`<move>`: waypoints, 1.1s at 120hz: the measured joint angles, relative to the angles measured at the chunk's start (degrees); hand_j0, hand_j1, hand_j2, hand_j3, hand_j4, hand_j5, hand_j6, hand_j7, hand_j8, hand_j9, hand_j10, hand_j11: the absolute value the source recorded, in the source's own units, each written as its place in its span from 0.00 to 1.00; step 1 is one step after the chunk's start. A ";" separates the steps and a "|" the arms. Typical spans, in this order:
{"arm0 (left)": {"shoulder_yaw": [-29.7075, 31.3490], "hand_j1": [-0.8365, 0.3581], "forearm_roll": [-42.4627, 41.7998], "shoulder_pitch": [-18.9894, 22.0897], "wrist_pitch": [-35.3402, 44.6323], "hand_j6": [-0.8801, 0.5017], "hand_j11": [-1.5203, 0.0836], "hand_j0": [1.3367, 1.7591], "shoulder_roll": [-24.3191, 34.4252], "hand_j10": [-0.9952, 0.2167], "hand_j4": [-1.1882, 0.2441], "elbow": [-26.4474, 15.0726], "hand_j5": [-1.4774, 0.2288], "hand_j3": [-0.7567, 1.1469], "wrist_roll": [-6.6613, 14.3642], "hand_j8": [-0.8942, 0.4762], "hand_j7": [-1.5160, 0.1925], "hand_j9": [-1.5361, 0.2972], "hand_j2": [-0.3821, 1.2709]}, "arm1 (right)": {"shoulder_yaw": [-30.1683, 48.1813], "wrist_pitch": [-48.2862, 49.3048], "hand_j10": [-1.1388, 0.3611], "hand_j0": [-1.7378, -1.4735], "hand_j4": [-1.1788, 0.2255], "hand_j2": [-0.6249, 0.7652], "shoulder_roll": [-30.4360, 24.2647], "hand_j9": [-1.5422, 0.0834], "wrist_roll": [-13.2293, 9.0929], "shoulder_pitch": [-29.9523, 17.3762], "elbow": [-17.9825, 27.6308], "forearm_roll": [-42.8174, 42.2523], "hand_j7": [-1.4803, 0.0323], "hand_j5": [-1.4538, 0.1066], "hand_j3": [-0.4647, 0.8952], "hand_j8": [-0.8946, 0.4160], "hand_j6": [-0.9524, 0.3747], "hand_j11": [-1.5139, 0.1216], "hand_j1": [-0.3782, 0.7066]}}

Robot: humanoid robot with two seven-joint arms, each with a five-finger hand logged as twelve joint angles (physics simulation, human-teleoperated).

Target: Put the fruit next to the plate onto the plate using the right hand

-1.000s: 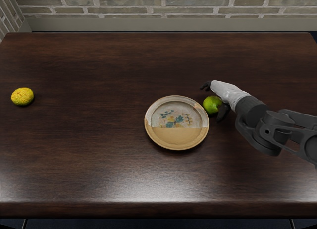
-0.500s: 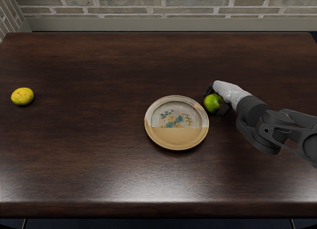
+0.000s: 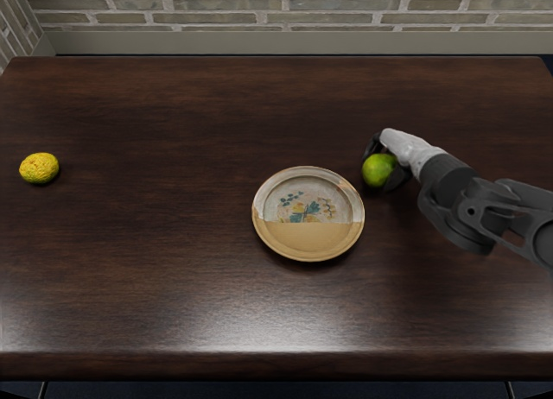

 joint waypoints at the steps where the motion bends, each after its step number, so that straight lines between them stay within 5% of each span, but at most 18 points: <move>1: 0.00 0.98 0.00 0.00 0.00 0.62 0.93 0.76 0.00 0.81 0.82 0.00 0.85 0.40 0.00 0.64 0.87 0.83 0.23 | 0.09 0.02 0.40 0.33 0.51 0.51 -0.01 0.40 0.00 0.04 0.01 0.05 0.42 0.35 0.34 0.46 0.51 0.38 0.55; 63: 0.00 0.98 0.00 0.00 0.00 0.62 0.93 0.76 0.00 0.81 0.82 0.00 0.85 0.40 0.01 0.64 0.87 0.83 0.23 | 5.63 4.41 0.42 0.33 0.54 0.51 -4.22 0.36 -0.03 0.87 14.01 0.76 0.39 0.31 0.34 0.49 0.54 0.35 0.56; 123: 0.01 0.98 0.00 0.00 0.00 0.62 0.93 0.76 0.00 0.81 0.82 0.00 0.85 0.40 0.01 0.64 0.87 0.83 0.23 | 5.31 7.46 0.43 0.32 0.55 0.52 2.00 0.36 -0.02 -2.69 13.09 0.75 0.39 0.30 0.34 0.50 0.55 0.35 0.57; 132: 0.00 0.98 0.00 0.00 0.00 0.62 0.93 0.76 0.00 0.81 0.82 0.00 0.85 0.40 0.00 0.64 0.87 0.83 0.23 | 5.52 7.31 0.48 0.32 0.60 0.50 2.52 0.48 0.02 -2.98 12.99 0.79 0.51 0.43 0.34 0.52 0.57 0.46 0.47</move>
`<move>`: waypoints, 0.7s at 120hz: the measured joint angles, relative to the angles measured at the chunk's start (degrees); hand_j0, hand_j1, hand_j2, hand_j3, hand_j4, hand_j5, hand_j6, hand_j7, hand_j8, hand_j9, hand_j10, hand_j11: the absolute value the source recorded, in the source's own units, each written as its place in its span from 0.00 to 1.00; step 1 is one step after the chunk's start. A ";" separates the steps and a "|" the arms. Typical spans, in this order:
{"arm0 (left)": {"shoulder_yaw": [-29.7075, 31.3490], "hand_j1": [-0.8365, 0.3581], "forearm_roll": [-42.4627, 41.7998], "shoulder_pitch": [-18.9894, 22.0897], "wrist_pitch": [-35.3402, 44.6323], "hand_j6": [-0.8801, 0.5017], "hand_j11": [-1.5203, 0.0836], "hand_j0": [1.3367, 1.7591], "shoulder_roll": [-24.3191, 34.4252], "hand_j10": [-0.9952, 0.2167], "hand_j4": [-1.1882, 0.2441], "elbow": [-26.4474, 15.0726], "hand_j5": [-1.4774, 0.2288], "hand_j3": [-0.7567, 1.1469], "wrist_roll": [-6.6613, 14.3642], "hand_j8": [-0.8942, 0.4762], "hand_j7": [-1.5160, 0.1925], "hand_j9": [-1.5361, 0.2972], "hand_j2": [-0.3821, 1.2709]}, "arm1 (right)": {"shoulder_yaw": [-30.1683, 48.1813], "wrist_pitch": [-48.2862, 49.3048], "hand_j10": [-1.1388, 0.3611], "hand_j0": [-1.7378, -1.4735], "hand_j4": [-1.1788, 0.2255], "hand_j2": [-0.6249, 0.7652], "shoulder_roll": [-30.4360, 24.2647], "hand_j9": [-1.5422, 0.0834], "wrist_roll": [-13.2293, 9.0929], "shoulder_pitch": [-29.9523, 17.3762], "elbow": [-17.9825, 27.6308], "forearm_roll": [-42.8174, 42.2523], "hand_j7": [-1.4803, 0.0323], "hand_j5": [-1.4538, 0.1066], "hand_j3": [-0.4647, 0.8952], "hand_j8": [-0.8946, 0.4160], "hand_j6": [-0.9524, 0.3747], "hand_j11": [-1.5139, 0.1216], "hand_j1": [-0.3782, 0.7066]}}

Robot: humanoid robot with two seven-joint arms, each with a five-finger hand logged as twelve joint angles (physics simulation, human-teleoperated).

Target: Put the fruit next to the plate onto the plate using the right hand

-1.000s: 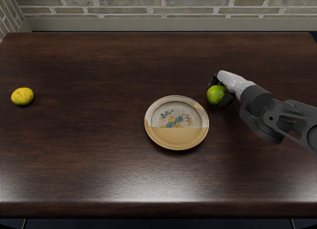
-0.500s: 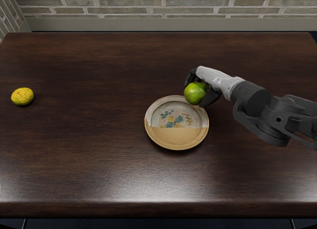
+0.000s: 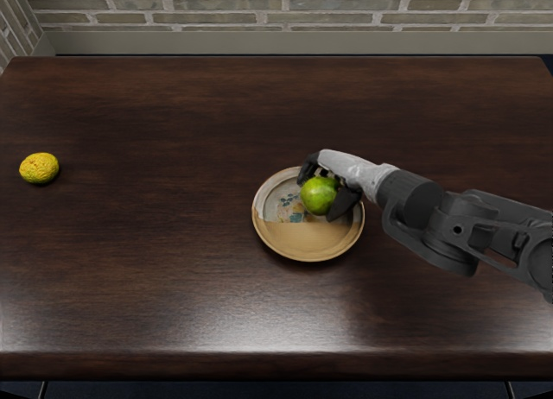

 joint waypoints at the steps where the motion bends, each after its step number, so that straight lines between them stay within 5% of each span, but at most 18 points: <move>1: 0.00 0.98 0.00 0.00 0.00 0.62 0.93 0.76 0.00 0.81 0.82 0.00 0.85 0.40 0.00 0.64 0.87 0.83 0.23 | 0.04 -0.01 0.49 0.32 0.60 0.50 0.10 0.50 0.00 -0.04 -0.01 0.03 0.53 0.45 0.34 0.53 0.58 0.48 0.45; 15: 0.00 0.98 0.00 0.00 0.00 0.62 0.93 0.76 0.00 0.81 0.82 0.00 0.85 0.40 -0.02 0.64 0.87 0.83 0.23 | 1.34 0.55 0.61 0.31 0.71 0.48 0.13 0.69 0.05 -0.33 0.11 1.00 0.72 0.66 0.34 0.59 0.64 0.68 0.27; 32: 0.00 0.98 0.00 0.00 0.00 0.62 0.93 0.76 0.00 0.81 0.82 0.00 0.85 0.40 -0.01 0.64 0.87 0.83 0.23 | 8.81 9.71 0.68 0.31 0.77 0.46 -5.77 0.82 0.11 -0.88 0.73 9.20 0.85 0.80 0.34 0.64 0.68 0.80 0.15; 56: 0.00 0.98 0.00 0.00 0.00 0.62 0.93 0.76 0.00 0.81 0.82 0.00 0.85 0.40 -0.01 0.64 0.87 0.83 0.23 | 16.17 22.32 0.73 0.30 0.81 0.46 -16.78 0.90 4.78 -1.20 0.79 20.20 0.93 0.88 0.34 0.66 0.70 0.88 0.07; 84: 0.01 0.98 0.01 0.00 0.00 0.62 0.93 0.76 0.00 0.81 0.82 -0.17 0.85 0.40 0.01 0.64 0.87 0.83 0.23 | 19.79 30.40 0.75 0.30 0.83 0.45 -22.54 0.93 6.03 -1.24 -0.05 26.79 0.96 0.92 0.34 0.67 0.71 0.91 0.04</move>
